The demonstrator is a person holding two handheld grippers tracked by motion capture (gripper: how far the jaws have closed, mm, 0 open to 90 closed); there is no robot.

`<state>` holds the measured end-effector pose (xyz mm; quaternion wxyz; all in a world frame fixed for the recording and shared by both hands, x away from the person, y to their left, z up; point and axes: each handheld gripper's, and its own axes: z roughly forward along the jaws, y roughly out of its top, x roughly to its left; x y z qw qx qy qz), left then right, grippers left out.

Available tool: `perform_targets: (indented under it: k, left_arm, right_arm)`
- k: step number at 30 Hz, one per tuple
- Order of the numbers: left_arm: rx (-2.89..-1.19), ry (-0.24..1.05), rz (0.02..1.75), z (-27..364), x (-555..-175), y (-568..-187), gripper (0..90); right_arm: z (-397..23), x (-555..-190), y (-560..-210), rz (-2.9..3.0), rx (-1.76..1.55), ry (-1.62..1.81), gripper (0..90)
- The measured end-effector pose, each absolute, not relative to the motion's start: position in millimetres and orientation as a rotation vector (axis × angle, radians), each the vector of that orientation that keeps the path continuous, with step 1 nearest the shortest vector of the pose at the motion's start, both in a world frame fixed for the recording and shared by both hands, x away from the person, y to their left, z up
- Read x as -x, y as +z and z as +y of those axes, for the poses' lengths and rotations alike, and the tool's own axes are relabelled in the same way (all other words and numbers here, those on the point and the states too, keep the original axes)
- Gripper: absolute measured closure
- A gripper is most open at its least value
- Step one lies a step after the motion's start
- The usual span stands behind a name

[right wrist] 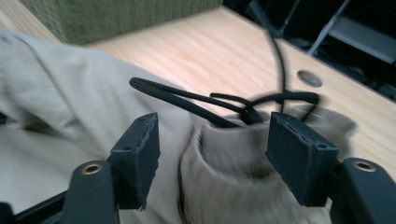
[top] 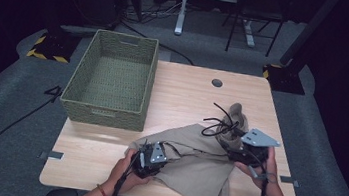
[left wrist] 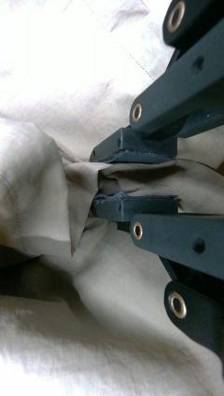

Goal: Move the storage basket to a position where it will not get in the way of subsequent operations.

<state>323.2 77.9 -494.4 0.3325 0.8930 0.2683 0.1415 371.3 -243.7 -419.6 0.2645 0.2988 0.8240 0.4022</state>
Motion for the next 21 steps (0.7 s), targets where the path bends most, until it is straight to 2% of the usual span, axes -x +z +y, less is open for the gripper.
perform_targets:
  k: [1,3,6,7,10,11,12,16,21]
  left_arm:
    - [-2.329,0.373,0.704,78.1,-323.4,-494.5,74.4]
    - [-2.327,0.389,0.710,78.3,-323.8,-494.4,69.8]
    - [-2.305,0.392,0.732,80.8,-322.9,-489.3,44.8]
    - [-2.282,0.409,0.739,83.5,-321.9,-484.7,38.3]
    - [-2.214,0.421,0.763,95.5,-322.4,-469.3,23.1]
    - [-2.196,0.420,0.781,99.7,-323.9,-466.3,22.2]
    - [-2.185,0.413,0.798,102.9,-326.5,-465.2,20.7]
    - [-2.237,0.365,0.817,98.8,-332.6,-477.5,17.5]
    - [-2.299,0.330,0.808,87.4,-338.9,-493.3,18.0]
  right_arm:
    - [-238.9,-377.4,-423.2,2.274,-0.828,1.043,35.9]
    - [-235.9,-384.8,-430.4,2.282,-0.850,1.013,41.5]
    - [-241.7,-386.4,-437.0,2.286,-0.876,0.971,51.4]
    - [-245.0,-384.4,-439.2,2.307,-0.876,0.983,58.8]
    - [-256.8,-376.5,-446.7,2.368,-0.842,0.973,72.4]
    - [-261.9,-373.7,-448.8,2.388,-0.830,0.977,81.4]
    - [-267.8,-371.3,-450.9,2.401,-0.830,0.994,84.6]
    - [-284.9,-360.9,-461.8,2.450,-0.827,1.021,85.5]
    - [-299.3,-355.5,-472.0,2.447,-0.843,1.024,85.7]
